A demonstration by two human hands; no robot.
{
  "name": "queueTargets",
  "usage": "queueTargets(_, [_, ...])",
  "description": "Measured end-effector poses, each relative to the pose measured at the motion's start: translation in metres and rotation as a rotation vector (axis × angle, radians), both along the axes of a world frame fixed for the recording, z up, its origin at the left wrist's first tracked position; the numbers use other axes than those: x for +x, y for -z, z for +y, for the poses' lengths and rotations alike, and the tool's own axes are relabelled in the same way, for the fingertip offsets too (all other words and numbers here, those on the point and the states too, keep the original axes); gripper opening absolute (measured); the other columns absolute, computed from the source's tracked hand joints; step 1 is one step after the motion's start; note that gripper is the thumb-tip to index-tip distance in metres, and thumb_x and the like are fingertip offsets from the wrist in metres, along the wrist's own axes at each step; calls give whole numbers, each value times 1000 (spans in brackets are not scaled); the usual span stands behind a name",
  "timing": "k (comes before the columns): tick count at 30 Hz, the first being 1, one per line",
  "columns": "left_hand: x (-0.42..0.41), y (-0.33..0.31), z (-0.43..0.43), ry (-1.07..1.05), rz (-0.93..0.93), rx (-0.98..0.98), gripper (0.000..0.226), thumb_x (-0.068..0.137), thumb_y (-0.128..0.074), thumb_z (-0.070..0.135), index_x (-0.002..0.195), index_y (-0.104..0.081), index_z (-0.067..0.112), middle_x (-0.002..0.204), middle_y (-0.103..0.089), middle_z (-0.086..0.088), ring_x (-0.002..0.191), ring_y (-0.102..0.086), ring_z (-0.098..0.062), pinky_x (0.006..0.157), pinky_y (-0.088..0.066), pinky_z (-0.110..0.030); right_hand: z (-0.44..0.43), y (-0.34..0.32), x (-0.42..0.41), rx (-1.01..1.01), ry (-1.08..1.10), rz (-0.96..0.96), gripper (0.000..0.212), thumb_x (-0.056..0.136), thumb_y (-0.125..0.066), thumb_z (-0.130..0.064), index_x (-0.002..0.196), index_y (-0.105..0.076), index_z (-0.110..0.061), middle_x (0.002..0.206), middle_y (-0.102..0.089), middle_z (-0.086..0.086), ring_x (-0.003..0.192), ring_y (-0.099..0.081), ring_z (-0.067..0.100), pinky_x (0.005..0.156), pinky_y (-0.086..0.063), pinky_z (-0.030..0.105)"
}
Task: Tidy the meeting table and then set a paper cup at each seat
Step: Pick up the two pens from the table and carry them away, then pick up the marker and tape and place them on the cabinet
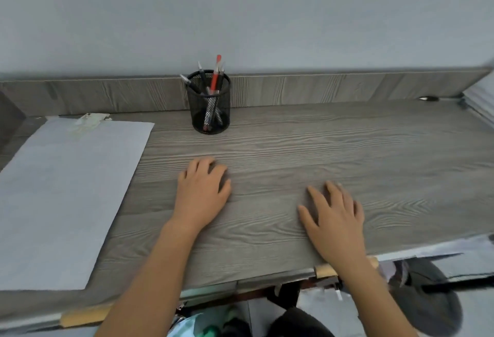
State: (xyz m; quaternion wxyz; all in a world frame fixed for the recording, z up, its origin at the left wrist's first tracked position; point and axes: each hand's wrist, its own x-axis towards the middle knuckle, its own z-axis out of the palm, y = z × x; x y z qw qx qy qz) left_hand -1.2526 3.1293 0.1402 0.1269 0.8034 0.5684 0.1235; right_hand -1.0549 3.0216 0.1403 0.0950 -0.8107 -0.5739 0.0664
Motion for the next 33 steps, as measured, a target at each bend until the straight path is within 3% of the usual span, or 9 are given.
queueTargets(2, [-1, -1, 0, -9, 11, -6, 39, 92, -41, 35, 127, -49, 19, 141, -40, -3, 132, -28, -22, 105, -23, -38, -10, 0, 9, -8, -44, 4, 85, 71, -4, -62, 136, -41, -21, 150, -30, 11, 141, -21, 29, 113, -15, 49])
queueTargets(8, [11, -8, -7, -63, 81, -14, 39, 92, -44, 30, 128, -48, 15, 138, -43, -12, 127, -33, -32, 104, -28, -43, -23, -5, 18, 55, -96, 114, 76, 78, -9, -57, 135, -42, -19, 149, -31, 8, 140, -21, 24, 114, -14, 41])
queueTargets(10, [22, -11, -22, -113, -10, -9, 39, 92, -46, 27, 126, -50, 10, 132, -47, -19, 121, -39, -37, 101, -34, -45, -40, -3, 19, 151, -32, 155, 57, 85, -27, -46, 127, -52, -16, 140, -45, 12, 132, -38, 28, 108, -27, 46])
queueTargets(12, [52, -11, -59, -129, -197, 4, 37, 92, -46, 24, 123, -53, 5, 127, -51, -23, 116, -44, -39, 100, -37, -47, -79, 6, 37, 245, 92, 206, 44, 85, -38, -35, 114, -61, -13, 123, -60, 15, 115, -56, 33, 92, -45, 49])
queueTargets(14, [94, -6, -115, -26, -371, 47, 33, 92, -45, 22, 114, -58, 2, 117, -56, -22, 107, -51, -38, 93, -42, -46, -134, 22, 64, 245, 221, 271, 39, 85, -43, -30, 115, -60, -12, 122, -60, 16, 113, -57, 35, 89, -47, 47])
queueTargets(17, [168, 15, -203, 360, -447, 15, 41, 85, -39, 31, 99, -64, 2, 102, -63, -16, 92, -58, -32, 79, -45, -36, -234, 50, 112, 217, 569, 419, 41, 92, -44, -24, 132, -44, -12, 137, -43, 11, 127, -38, 29, 100, -35, 36])
queueTargets(20, [232, 46, -281, 579, -389, -316, 44, 87, -36, 38, 107, -61, 9, 109, -58, -6, 107, -51, -21, 84, -35, -22, -339, 74, 140, 136, 881, 482, 44, 94, -44, -23, 137, -34, -16, 141, -37, 8, 129, -32, 25, 103, -30, 34])
queueTargets(25, [286, 100, -387, 825, -120, -695, 28, 90, -50, 12, 116, -57, 3, 112, -58, -6, 111, -54, -21, 88, -37, -21, -466, 95, 138, 147, 1214, 526, 43, 94, -44, -24, 135, -38, -14, 140, -39, 9, 128, -34, 26, 105, -32, 35])
queueTargets(33, [357, 113, -511, 1197, 123, -729, 26, 92, -48, 14, 112, -59, 4, 115, -63, -14, 106, -56, -25, 79, -35, -22, -596, 109, 86, 226, 1705, 585, 41, 94, -45, -27, 132, -42, -14, 138, -42, 9, 127, -38, 25, 103, -34, 34])
